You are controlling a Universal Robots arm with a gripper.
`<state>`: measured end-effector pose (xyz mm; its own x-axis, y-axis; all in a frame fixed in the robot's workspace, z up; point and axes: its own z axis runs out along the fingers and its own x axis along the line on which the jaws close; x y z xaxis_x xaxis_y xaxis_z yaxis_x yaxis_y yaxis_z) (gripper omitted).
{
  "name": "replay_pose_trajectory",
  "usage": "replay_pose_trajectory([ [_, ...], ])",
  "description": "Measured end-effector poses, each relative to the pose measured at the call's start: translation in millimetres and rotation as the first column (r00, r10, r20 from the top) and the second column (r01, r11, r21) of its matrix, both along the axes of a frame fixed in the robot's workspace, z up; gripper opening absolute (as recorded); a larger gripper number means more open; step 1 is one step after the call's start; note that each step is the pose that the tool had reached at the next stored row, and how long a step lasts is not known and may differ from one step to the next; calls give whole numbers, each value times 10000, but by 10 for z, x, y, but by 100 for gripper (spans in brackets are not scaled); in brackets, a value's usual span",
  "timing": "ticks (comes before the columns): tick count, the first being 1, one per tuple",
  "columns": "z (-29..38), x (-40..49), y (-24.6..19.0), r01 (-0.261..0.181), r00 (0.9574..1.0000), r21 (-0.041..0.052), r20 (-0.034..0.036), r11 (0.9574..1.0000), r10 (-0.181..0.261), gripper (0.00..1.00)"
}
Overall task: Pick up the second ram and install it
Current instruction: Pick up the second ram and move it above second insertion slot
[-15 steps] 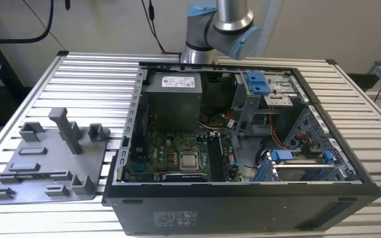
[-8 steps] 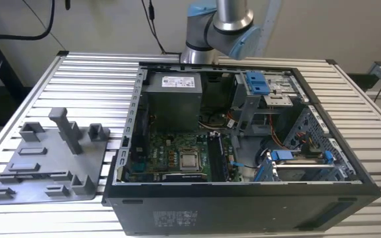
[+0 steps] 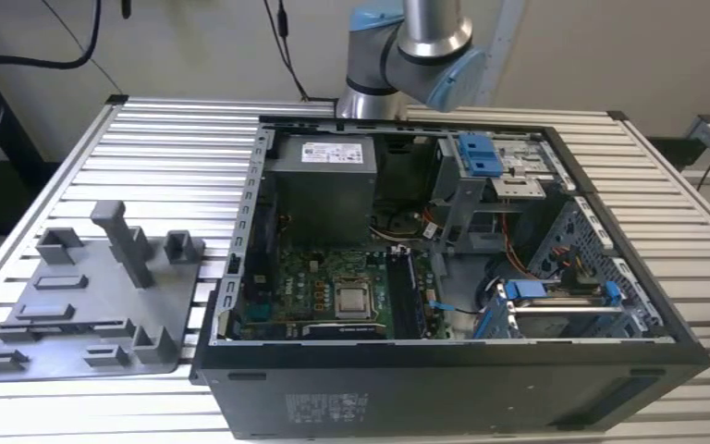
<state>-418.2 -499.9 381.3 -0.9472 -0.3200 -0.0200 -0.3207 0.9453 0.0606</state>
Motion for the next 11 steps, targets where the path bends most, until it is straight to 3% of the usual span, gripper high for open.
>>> replay_pose_trajectory([
  [3,0,0,0,-555,9985,0,0,9985,555,11],
  [6,0,0,0,-1086,9941,-1,-1,9941,1086,11],
  [11,-1,0,0,-1986,9801,0,0,9801,1986,11],
])
